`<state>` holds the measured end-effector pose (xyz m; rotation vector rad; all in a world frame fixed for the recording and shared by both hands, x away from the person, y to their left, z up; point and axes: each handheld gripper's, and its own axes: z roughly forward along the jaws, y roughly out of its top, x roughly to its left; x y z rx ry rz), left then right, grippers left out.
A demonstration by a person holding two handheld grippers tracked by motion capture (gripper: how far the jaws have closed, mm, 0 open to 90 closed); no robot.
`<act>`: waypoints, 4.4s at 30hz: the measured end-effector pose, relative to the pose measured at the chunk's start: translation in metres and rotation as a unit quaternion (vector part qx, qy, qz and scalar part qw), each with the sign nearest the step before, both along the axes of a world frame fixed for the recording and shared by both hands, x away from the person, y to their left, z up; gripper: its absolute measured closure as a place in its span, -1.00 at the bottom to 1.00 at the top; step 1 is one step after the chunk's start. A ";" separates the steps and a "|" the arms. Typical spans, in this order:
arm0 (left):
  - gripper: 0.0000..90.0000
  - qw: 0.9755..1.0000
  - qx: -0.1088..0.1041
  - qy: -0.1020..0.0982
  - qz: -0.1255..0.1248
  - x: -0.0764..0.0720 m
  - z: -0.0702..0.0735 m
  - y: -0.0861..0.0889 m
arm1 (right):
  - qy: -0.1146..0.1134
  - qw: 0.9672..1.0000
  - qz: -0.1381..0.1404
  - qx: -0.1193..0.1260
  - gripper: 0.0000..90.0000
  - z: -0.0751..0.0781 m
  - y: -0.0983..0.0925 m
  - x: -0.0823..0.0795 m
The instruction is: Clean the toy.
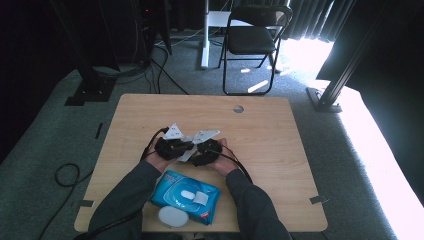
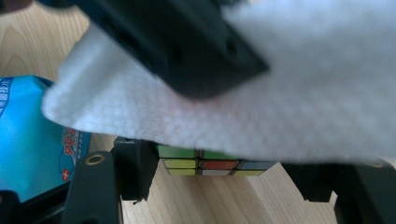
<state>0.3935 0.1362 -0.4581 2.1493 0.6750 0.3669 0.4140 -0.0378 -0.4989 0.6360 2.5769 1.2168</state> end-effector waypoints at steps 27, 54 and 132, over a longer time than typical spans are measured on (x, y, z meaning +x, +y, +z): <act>0.92 0.996 0.008 -0.014 0.083 0.014 -0.004 0.023 | -0.009 1.000 0.016 -0.001 -0.24 0.003 -0.004 -0.004; 0.93 1.000 -0.002 -0.007 -0.027 -0.003 0.001 -0.006 | -0.010 1.000 0.015 0.005 -0.24 0.005 0.002 -0.004; 0.94 0.999 -0.031 0.038 0.015 0.004 -0.026 0.046 | -0.016 0.998 0.015 0.063 -0.24 0.022 -0.029 -0.005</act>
